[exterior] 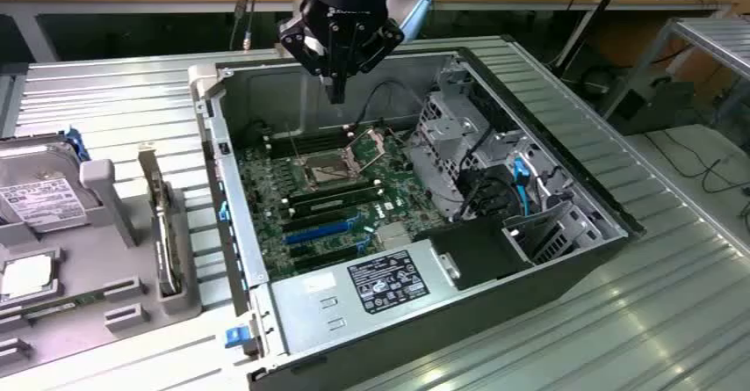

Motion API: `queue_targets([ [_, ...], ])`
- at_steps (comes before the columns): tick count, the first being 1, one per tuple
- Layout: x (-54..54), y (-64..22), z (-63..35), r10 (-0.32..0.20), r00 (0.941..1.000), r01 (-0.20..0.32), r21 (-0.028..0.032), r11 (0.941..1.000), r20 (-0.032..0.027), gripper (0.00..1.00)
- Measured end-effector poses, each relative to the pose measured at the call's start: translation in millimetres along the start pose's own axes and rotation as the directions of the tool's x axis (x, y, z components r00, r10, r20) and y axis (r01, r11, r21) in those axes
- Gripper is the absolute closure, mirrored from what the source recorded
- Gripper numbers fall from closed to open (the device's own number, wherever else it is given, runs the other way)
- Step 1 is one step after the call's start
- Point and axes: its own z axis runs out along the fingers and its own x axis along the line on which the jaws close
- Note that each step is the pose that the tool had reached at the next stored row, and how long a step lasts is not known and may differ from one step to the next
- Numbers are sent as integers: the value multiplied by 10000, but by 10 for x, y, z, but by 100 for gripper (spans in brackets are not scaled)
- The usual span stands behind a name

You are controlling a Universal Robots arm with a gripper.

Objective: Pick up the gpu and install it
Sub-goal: 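Reach for the gpu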

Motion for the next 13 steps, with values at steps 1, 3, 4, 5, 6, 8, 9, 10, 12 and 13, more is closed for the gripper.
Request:
queue_targets([
  [1,0,0,0,0,10000,0,0,10000,0,89],
  [3,0,0,0,0,10000,0,0,10000,0,89],
  [4,0,0,0,0,10000,0,0,10000,0,89],
  [5,0,0,0,0,10000,0,0,10000,0,89],
  [6,0,0,0,0,10000,0,0,10000,0,89],
  [8,0,0,0,0,10000,0,0,10000,0,89],
  [9,0,0,0,0,10000,0,0,10000,0,89],
  [10,0,0,0,0,10000,0,0,10000,0,89],
  [12,0,0,0,0,10000,0,0,10000,0,89],
  [13,0,0,0,0,10000,0,0,10000,0,89],
])
